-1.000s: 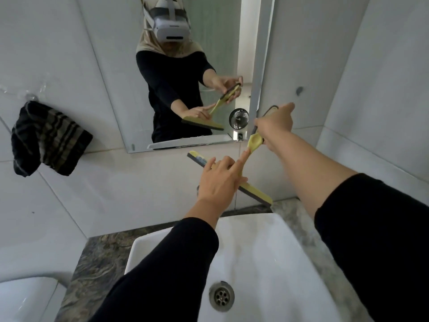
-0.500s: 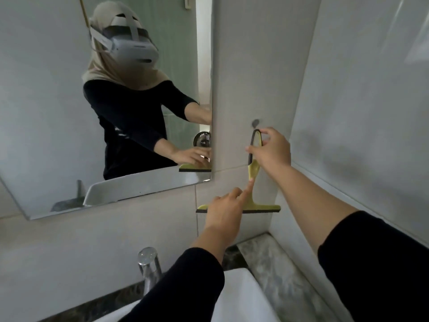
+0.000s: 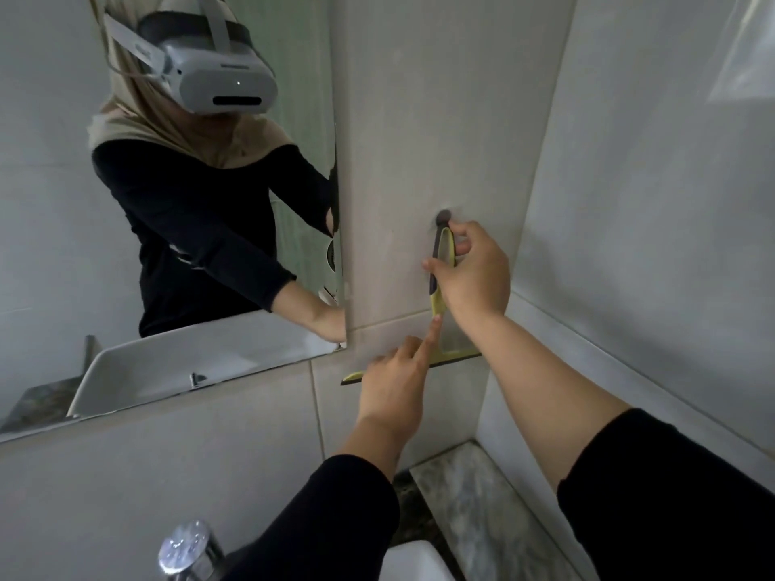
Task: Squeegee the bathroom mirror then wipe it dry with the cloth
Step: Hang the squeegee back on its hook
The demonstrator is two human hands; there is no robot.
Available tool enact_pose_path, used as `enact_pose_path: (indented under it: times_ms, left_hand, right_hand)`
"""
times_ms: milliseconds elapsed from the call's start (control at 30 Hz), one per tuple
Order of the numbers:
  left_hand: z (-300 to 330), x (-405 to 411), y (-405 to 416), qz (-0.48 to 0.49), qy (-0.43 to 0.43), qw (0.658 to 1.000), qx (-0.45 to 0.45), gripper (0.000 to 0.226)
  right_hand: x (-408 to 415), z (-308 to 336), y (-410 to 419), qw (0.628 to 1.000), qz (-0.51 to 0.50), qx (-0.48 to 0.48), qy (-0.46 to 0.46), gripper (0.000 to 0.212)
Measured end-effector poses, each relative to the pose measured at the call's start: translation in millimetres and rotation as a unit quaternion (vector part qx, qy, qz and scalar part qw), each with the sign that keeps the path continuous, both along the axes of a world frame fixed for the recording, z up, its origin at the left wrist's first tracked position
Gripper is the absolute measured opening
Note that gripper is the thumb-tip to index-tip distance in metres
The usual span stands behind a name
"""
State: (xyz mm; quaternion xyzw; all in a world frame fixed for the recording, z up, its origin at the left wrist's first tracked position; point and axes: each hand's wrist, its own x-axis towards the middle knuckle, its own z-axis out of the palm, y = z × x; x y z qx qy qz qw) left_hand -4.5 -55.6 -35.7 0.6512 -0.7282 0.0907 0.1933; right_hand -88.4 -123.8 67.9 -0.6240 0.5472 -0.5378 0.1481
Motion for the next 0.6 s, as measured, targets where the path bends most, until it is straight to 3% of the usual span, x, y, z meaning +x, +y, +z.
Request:
enact_pose_path:
  times_ms: [133, 233, 333, 467, 600]
  left_hand:
    - [-2.6, 4.7, -6.6, -0.014, 0.028, 0.999, 0.029, 0.094]
    - [3.3, 11.8, 3.5, -0.029, 0.052, 0.998, 0.03, 0.09]
    - [16.4, 26.1, 19.4, -0.02, 0.073, 0.995, 0.058, 0.078]
    - [38.6, 61.8, 65.3, 0.012, 0.087, 0.988, 0.127, 0.048]
    - [60.6, 109.0, 123.9, 0.056, 0.099, 0.968, 0.223, 0.038]
  right_hand:
    - [3.9, -2.4, -0.7, 1.0, 0.005, 0.012, 0.018, 0.044]
    - [1.9, 0.3, 9.4, 0.998, 0.027, 0.04, 0.034, 0.065]
    - [1.3, -6.1, 23.0, 0.988, 0.018, 0.135, 0.072, 0.081]
    - [18.8, -14.2, 65.5, 0.935, 0.041, 0.26, 0.239, 0.058]
    - [58.3, -1.1, 120.0, 0.87, 0.154, 0.29, 0.368, 0.049]
